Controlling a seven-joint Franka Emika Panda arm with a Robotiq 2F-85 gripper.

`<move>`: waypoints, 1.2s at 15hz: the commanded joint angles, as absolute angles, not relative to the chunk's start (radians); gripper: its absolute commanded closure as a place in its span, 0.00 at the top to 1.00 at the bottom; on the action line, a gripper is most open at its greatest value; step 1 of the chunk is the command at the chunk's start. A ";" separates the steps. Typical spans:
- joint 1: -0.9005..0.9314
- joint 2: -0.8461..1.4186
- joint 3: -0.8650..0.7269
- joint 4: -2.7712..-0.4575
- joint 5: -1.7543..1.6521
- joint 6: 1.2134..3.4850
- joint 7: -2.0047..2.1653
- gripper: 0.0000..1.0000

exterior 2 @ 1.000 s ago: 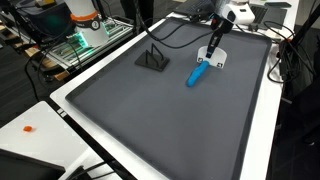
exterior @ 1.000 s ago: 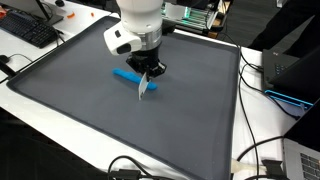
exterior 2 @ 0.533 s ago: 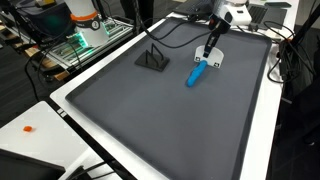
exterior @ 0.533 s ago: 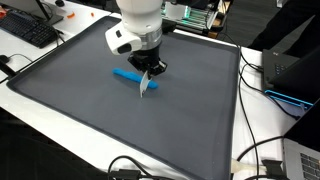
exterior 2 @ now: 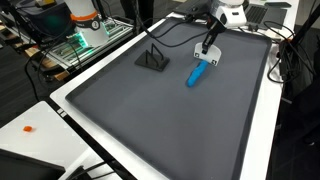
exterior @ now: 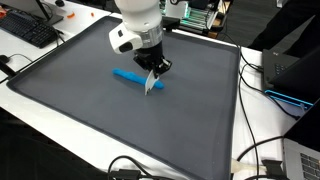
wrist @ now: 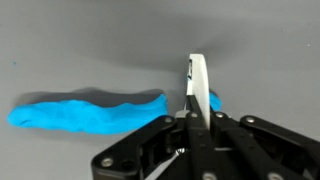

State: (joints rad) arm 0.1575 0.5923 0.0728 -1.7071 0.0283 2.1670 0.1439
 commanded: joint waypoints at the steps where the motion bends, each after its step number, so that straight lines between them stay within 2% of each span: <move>1: 0.143 0.568 0.090 -1.757 0.067 2.171 0.128 0.01; 18: 0.136 0.517 0.037 -1.723 -0.024 2.139 0.116 0.01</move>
